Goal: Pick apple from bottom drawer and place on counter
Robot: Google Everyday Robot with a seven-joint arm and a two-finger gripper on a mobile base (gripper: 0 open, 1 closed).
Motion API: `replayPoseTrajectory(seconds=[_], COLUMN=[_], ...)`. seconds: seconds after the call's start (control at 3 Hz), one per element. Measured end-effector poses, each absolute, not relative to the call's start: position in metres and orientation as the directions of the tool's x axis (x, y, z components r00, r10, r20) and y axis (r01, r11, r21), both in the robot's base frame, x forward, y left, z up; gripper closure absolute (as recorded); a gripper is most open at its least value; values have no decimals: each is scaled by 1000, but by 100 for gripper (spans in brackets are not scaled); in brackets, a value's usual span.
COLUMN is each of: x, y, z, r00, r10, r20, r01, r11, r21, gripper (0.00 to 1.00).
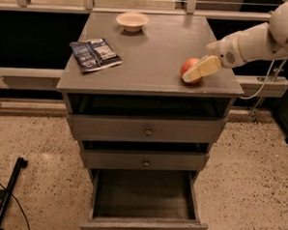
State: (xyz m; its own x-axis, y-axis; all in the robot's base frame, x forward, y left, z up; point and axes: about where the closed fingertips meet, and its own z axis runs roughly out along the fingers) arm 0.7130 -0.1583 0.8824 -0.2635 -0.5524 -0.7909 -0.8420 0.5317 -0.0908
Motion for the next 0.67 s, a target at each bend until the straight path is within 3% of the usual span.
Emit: replayPoseTrajectory(seconds=[0.67], x=[684], y=[-197], z=[941], r00=[25], r10=[-549], r20=[-835], r01=[-849], r11=[429], r21=[-308], gripper=[0])
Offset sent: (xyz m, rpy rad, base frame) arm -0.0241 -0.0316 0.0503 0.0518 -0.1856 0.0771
